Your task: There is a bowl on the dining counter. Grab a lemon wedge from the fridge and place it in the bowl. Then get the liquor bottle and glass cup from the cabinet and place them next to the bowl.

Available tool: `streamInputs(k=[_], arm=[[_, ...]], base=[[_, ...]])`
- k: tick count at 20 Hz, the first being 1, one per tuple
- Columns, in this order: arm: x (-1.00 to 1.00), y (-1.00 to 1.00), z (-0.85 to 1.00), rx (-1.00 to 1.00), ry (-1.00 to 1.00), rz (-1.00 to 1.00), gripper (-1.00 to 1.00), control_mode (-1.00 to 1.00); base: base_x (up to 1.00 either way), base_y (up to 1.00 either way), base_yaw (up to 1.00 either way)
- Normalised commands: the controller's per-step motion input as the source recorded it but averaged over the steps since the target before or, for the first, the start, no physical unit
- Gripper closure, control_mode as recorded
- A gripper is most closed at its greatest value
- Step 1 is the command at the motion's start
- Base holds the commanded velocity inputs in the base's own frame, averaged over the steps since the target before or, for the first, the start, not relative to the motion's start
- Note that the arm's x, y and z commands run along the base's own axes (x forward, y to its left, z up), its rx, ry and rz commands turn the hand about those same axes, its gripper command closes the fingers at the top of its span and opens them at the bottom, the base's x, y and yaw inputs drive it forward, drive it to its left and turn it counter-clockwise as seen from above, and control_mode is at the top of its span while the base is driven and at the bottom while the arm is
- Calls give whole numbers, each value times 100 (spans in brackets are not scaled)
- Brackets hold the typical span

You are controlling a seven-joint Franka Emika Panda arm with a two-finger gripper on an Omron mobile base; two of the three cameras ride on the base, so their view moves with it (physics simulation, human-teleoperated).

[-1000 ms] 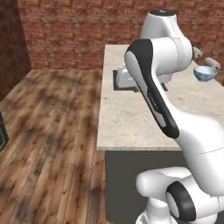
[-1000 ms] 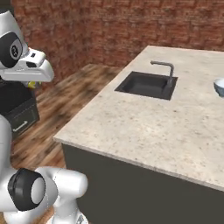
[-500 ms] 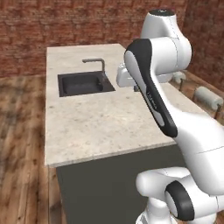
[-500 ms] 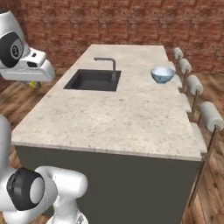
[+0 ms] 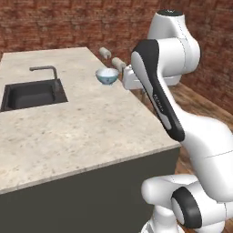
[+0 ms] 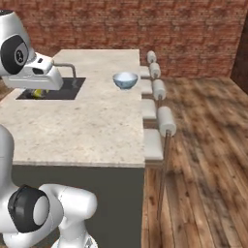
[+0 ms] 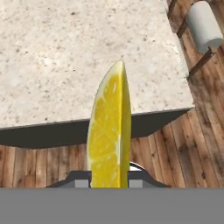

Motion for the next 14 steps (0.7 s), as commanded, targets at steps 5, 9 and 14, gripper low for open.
streamInputs(k=[5,9,14], arm=[[0,0,0,0,0,0,100,100],[0,0,0,0,0,0,100,100],[0,0,0,0,0,0,100,100]], base=[[-1,-100,-17],[0,-100,-9],[0,-100,0]])
